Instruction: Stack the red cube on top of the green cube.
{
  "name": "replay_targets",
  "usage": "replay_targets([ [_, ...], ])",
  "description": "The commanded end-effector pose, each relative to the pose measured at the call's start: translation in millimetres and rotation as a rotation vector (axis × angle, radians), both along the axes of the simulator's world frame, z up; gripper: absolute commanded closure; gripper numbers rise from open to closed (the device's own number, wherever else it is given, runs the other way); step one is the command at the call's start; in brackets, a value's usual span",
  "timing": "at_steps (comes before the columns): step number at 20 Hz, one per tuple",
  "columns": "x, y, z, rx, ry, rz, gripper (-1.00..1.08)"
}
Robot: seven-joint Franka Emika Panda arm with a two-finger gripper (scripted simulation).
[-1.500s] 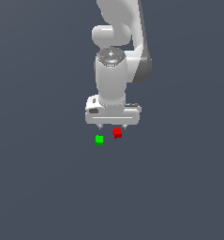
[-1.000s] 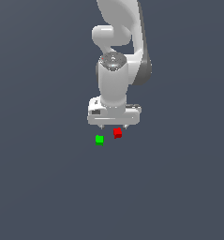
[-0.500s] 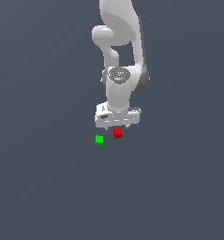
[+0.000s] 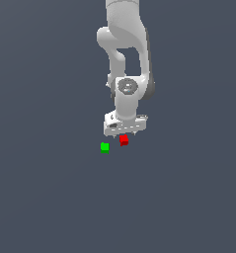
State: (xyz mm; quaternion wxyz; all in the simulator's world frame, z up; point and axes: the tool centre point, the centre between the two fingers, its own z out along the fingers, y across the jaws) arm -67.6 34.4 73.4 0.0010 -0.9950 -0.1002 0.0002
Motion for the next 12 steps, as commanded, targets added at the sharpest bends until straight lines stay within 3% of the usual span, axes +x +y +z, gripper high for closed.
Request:
replay_targets([
  [1, -1, 0, -3, -0.001, -0.001, 0.006, -0.92],
  [12, -2, 0, -26, -0.001, 0.000, 0.004, -0.92],
])
